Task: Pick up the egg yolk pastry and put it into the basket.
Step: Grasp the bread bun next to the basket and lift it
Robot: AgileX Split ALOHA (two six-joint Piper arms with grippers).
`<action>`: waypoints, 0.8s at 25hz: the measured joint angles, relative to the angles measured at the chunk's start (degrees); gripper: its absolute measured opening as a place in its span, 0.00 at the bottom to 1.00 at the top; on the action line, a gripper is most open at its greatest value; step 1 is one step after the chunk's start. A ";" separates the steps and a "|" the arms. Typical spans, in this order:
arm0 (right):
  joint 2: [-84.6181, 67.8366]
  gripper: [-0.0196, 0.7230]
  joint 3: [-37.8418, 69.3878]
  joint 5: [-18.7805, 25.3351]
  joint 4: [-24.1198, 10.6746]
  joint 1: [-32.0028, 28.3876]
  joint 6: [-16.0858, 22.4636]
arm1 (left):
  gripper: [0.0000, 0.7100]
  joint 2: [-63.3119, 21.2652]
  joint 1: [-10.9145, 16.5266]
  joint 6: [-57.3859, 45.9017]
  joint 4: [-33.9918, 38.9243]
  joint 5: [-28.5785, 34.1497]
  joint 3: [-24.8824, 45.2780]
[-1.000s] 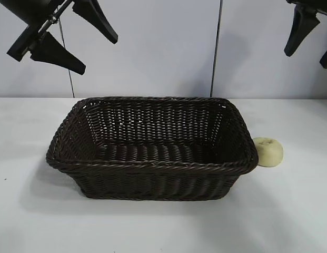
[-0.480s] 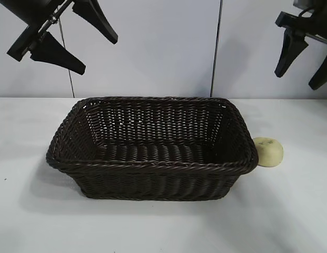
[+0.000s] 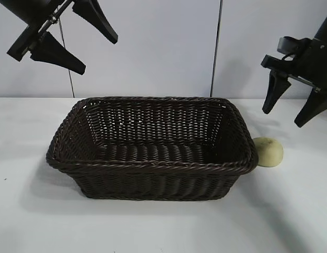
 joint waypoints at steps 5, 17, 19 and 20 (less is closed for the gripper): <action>2.20 0.70 0.00 -0.18 1.21 0.00 -0.39 | 0.73 0.00 0.00 0.00 0.00 -0.07 0.00; 4.90 0.70 0.00 -1.96 2.15 3.73 -1.21 | 0.73 0.00 0.00 0.00 0.00 -0.39 0.00; 5.83 0.70 0.00 -2.44 0.92 4.69 -0.13 | 0.73 0.00 0.00 0.00 0.00 -0.39 0.00; 6.10 0.70 0.00 -2.62 0.01 5.06 0.50 | 0.73 0.00 0.00 0.00 0.00 -0.39 0.00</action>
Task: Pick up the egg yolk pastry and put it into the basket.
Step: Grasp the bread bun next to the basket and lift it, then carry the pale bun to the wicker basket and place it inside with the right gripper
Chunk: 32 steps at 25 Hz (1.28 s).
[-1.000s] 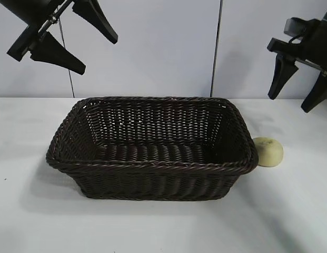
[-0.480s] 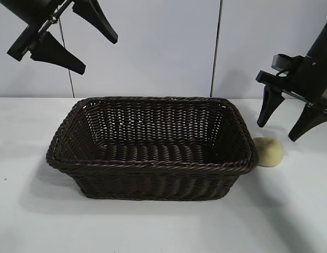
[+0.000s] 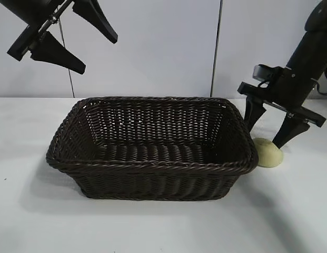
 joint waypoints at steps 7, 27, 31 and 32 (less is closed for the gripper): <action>0.00 0.65 -0.10 -0.13 -5.09 0.47 2.12 | 0.73 0.00 0.00 0.00 0.00 0.00 0.00; -8.70 0.12 -6.28 2.75 -6.46 0.47 1.04 | 0.73 0.00 0.00 0.00 0.00 0.00 0.00; -13.07 0.12 -6.41 3.04 -6.46 0.47 1.04 | 0.73 0.00 0.00 0.00 0.00 0.00 0.00; -13.93 0.12 -6.41 3.15 -6.46 0.47 1.04 | 0.73 0.00 0.00 0.00 0.00 0.05 0.00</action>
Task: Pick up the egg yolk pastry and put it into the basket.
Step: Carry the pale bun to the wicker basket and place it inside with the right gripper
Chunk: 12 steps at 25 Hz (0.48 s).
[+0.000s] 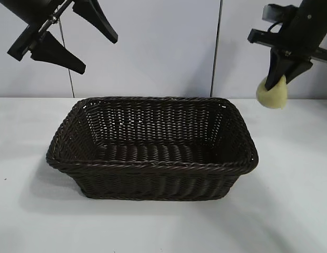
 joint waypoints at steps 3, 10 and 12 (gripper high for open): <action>-1.59 0.12 0.00 0.28 1.13 0.00 -0.03 | 0.73 0.00 0.00 0.02 0.00 0.00 0.00; -2.04 0.12 0.00 0.77 7.52 2.09 -1.28 | 0.73 0.00 0.00 0.02 0.00 0.00 0.00; -2.04 0.12 0.00 0.77 7.99 4.29 -1.83 | 0.73 0.00 0.00 0.02 0.00 0.00 0.00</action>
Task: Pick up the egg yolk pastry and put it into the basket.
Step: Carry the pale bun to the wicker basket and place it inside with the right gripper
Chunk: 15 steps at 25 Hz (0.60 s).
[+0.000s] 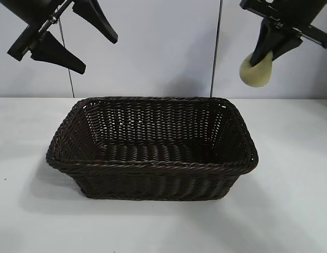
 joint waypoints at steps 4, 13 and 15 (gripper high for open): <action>0.00 0.12 0.00 0.06 0.53 4.60 -0.33 | 0.73 0.00 0.00 0.00 0.00 0.00 0.00; 0.00 0.12 0.00 0.11 0.85 13.05 -0.37 | 0.73 0.00 0.00 0.11 0.00 0.00 0.00; 0.07 0.12 0.00 0.11 0.80 14.05 -0.37 | 0.73 0.00 0.00 0.11 0.00 0.00 0.00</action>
